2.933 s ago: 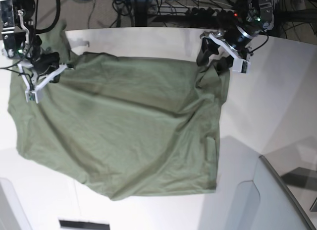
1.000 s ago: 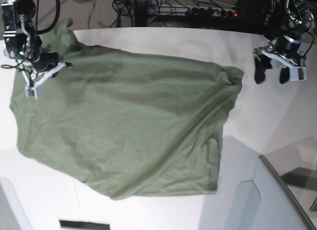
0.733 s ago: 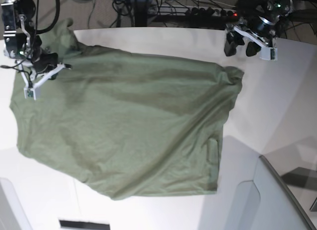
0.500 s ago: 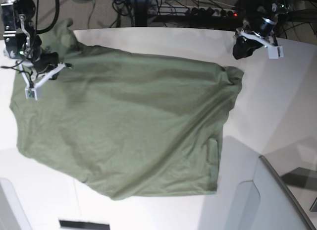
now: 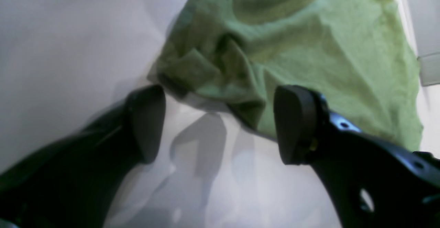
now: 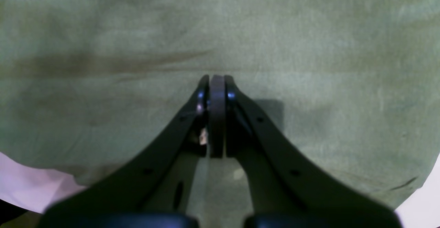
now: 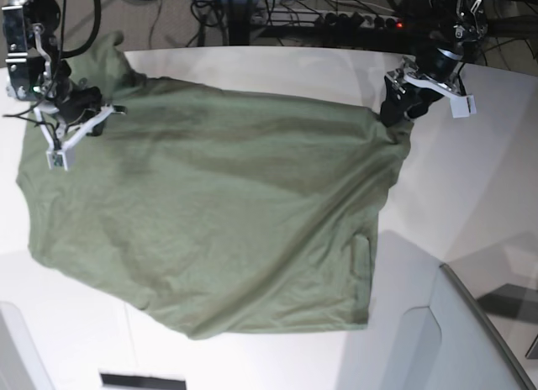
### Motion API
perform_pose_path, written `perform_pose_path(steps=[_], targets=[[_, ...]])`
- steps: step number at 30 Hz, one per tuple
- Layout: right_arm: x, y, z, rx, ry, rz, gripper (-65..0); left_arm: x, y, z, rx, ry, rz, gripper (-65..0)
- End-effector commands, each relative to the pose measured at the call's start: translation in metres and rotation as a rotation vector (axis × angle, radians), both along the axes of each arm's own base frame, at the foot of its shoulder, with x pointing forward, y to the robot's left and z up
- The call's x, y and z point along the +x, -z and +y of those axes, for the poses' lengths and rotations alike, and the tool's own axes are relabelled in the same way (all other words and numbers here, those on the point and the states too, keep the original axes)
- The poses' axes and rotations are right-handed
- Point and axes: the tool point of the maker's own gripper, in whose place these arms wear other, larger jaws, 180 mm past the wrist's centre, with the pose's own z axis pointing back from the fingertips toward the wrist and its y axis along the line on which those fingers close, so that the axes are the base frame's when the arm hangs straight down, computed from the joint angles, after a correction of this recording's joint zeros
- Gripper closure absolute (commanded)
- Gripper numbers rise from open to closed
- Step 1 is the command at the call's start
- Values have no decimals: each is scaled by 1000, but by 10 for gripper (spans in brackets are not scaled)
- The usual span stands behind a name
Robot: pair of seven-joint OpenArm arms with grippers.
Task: Layout the t-shirt on the table in an organized manner, then fold the t-shirt properly
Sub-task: 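Regrasp the shirt corner with the left gripper while right holds, then drag the shirt edge with both grippers away from the shirt body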
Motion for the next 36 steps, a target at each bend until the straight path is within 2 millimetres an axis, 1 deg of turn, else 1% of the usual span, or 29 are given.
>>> perform_pose_path(steps=[1,5,6,8,9,10,12,14,16,17,19,20,21,24,26,28,30,32,35,36], targets=[[10,-9,-7,-13,1,-37,0,2,4,1,4,7,20,-477],[10,-9,-7,-13,1,-38,0,14,7,-1,-18,-3,15,-469],[10,-9,-7,-13,1,-38,0,14,7,-1,-18,-2,15,-454],[10,-9,-8,-14,3,-37,0,21,5,-2,-21,-3,2,-406],[10,-9,-8,-14,3,-37,0,20,6,-3,-25,-5,6,-367],[10,-9,-9,-14,4,-38,0,20,7,-5,-32,-7,7,-314],[9,-9,-10,-17,11,-36,0,22,5,-5,-30,-6,0,-173],[9,-11,-16,-11,40,-42,0,20,5,-4,-26,-6,2,-5],[5,-11,-27,2,124,-52,0,18,6,-2,-24,-10,6,0],[3,-12,-36,15,191,-64,0,18,4,-1,-18,-8,3,0],[-3,-17,-63,22,337,-88,0,19,-3,1,1,3,-12,0],[-7,-19,-76,12,386,-96,0,14,-6,2,15,10,-13,0],[-8,-20,-83,-7,400,-97,0,13,-13,3,35,21,-27,0],[-12,-18,-90,-77,373,-67,0,8,-28,6,82,35,-46,0],[-7,-15,-92,-96,366,-40,0,2,-31,10,105,22,-33,0],[-5,-5,-92,-88,374,5,0,-2,-32,10,115,24,-26,0],[-8,2,-89,-70,376,46,0,-7,-30,10,116,21,-14,0],[-12,-4,-89,-80,363,37,0,-8,-29,8,111,21,-12,0],[-14,-22,-84,-98,358,-37,0,-12,-27,8,109,21,-2,0],[-17,-27,-88,-104,377,-52,0,-13,-26,7,108,21,0,0]])
